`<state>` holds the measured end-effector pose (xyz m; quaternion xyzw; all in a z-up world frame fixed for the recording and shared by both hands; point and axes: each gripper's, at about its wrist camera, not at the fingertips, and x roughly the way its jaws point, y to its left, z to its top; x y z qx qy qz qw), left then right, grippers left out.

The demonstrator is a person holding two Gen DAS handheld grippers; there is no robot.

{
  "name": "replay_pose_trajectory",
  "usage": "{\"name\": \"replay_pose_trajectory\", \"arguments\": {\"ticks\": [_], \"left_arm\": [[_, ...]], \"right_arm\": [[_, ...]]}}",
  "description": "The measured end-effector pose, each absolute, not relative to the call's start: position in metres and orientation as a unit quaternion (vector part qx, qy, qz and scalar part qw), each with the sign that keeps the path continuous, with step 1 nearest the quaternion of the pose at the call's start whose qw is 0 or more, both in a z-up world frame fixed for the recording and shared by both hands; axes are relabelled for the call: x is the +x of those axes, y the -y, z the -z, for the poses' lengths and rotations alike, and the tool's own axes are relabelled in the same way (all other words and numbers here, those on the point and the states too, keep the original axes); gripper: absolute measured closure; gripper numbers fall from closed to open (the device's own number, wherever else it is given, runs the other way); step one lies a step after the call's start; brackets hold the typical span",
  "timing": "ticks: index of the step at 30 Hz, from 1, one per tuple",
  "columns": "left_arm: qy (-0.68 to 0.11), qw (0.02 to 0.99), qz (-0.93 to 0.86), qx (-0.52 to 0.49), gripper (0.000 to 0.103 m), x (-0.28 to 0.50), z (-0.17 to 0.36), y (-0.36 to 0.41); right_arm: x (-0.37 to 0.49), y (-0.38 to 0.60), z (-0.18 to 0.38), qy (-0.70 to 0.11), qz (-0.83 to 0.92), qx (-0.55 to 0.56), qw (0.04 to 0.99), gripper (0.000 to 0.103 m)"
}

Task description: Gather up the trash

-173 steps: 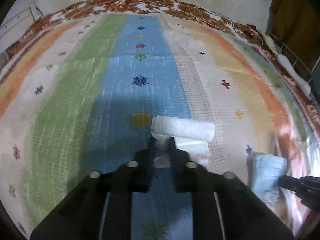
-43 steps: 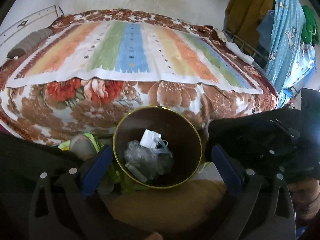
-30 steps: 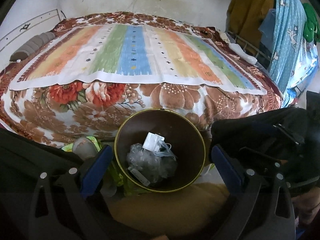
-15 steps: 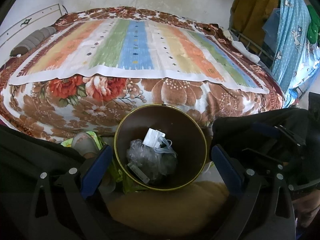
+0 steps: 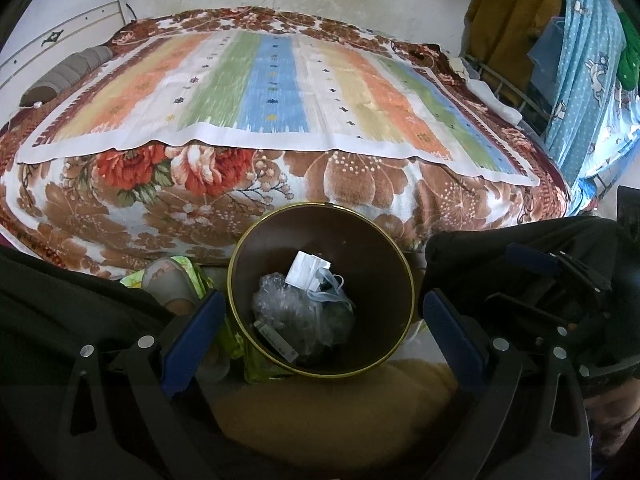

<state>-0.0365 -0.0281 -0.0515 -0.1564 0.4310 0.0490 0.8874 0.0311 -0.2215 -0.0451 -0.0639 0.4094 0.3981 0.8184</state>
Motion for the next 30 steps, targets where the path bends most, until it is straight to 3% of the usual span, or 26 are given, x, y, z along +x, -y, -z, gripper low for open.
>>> {"name": "replay_pose_trajectory", "arguments": {"ticks": [30], "left_arm": [[-0.434,0.886,-0.049,-0.158,0.006,-0.0363,0.0534,0.0264]], "right_arm": [[0.0350,0.2212,0.0534,-0.435,-0.400,-0.051,0.805,0.009]]}}
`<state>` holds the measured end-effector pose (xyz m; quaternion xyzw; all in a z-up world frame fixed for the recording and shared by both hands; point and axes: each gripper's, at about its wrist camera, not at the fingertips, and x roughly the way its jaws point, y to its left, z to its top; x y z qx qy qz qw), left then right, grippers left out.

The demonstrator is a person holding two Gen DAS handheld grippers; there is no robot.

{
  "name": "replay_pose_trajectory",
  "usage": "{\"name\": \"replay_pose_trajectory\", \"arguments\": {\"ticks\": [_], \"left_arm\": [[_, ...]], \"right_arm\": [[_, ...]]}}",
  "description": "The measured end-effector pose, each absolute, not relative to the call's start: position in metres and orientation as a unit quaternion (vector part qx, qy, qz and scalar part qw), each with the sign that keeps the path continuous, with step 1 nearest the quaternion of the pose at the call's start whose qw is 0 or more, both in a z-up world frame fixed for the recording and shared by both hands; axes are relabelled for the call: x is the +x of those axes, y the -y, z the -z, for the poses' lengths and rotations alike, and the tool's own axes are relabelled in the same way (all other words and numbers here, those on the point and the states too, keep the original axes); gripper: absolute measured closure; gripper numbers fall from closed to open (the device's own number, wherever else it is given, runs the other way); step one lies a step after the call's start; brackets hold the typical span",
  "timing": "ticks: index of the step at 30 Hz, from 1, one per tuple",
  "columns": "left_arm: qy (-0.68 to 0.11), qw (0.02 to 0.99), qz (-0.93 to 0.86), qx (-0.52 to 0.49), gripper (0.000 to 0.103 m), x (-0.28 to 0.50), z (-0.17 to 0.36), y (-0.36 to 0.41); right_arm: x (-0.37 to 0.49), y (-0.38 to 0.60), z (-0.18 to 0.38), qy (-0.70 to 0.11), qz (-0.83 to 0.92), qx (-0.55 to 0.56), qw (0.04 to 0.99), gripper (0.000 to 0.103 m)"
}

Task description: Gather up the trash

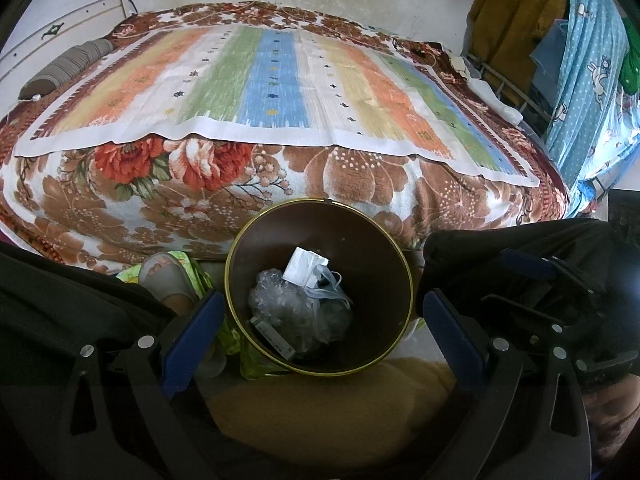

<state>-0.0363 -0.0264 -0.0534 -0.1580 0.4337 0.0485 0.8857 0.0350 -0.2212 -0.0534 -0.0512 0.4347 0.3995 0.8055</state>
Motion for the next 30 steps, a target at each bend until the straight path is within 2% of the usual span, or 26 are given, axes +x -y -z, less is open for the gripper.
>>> {"name": "replay_pose_trajectory", "arguments": {"ticks": [30], "left_arm": [[-0.442,0.879,-0.050,-0.170,0.006,-0.0402,0.0587,0.0303]], "right_arm": [[0.0377,0.2216,0.0541,-0.438,-0.397,-0.050,0.805,0.009]]}}
